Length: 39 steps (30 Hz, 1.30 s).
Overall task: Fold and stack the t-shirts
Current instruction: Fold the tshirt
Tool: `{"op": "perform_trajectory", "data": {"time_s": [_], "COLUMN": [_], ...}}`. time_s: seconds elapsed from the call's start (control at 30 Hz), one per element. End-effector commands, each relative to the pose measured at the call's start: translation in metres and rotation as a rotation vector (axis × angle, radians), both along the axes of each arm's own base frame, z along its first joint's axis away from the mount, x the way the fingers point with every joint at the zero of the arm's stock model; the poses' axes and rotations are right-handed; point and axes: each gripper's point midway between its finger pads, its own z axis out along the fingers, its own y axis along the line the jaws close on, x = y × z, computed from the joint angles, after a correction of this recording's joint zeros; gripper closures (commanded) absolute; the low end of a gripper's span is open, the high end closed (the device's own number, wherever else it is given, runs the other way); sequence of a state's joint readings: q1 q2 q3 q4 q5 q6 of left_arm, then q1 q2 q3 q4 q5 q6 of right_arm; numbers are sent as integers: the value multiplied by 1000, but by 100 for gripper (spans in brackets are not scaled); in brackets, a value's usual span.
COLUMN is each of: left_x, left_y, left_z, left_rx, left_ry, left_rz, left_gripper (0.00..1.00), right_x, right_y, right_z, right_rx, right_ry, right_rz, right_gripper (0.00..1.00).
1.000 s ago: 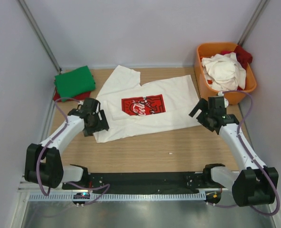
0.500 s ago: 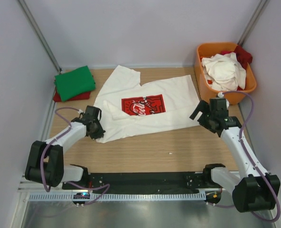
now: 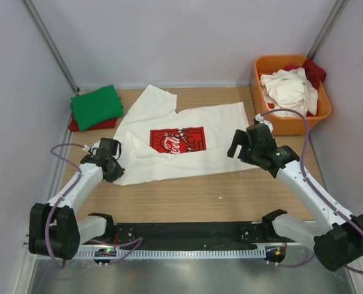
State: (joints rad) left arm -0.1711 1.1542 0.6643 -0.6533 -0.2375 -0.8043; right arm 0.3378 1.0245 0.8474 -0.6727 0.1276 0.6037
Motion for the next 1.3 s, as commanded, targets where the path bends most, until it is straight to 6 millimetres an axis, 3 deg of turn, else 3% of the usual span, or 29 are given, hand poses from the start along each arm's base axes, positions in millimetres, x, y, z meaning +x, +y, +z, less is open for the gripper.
{"op": "perform_trajectory", "data": {"time_s": [0.0,0.07,0.1,0.17,0.2,0.23,0.27,0.37,0.4,0.43,0.5,0.53,0.6,0.63,0.67,0.7,0.73,0.77,0.83,0.9,1.03,1.13,1.27], "left_x": [-9,-9,-9,-1,2,1,8,8,6,2,-6,-10,-15,-17,-14,-16,-16,-18,-24,-27,-47,-57,-55], "left_y": [21,14,12,8,7,9,7,1,-7,-12,-23,-25,-26,-29,-30,-30,-29,-27,-15,-7,2,10,12], "left_z": [0,1,4,25,35,45,68,93,97,98,108,112,125,129,133,140,142,145,159,174,205,215,213], "left_rx": [36,-23,-44,-60,-59,-40,-41,-40,-77,-92,-142,-150,-152,-162,-163,-168,-163,-155,-102,-75,-51,-31,-27], "left_ry": [54,68,66,11,-11,-15,-74,-113,-117,-109,-133,-140,-195,-218,-254,-295,-315,-335,-405,-489,-679,-748,-734], "left_rz": [110,111,104,71,48,8,-22,-144,-185,-218,-283,-295,-317,-328,-332,-327,-319,-311,-267,-227,-191,-149,-137], "left_gripper": [76,58,36,22,20,19,18,16,16,17,18,18,17,16,16,17,18,19,19,19,22,24,25], "right_x": [17,16,18,18,21,24,18,30,29,41,45,55,58,61,64,64,68,68,72,73,73,68,71], "right_y": [15,40,49,78,92,110,134,180,197,218,241,265,285,307,316,326,342,348,365,375,393,402,412], "right_z": [31,42,39,48,36,47,50,46,44,39,33,29,21,39,15,13,25,-2,0,-20,-32,-44,-53], "right_rx": [-59,-74,-104,-133,-165,-175,-184,-255,-261,-271,-291,-300,-341,-324,-375,-374,-355,-395,-385,-395,-366,-384,-385], "right_ry": [-93,-115,-108,-135,-103,-130,-146,-146,-148,-140,-116,-117,-107,-163,-127,-129,-169,-120,-145,-124,-129,-137,-161], "right_rz": [2,73,107,198,239,302,387,508,556,583,669,701,786,811,854,885,905,932,976,1004,1047,1077,1077], "right_gripper": [8,8,8,9,11,12,13,20,22,23,23,26,30,32,35,36,36,36,36,36,36,36,36]}}
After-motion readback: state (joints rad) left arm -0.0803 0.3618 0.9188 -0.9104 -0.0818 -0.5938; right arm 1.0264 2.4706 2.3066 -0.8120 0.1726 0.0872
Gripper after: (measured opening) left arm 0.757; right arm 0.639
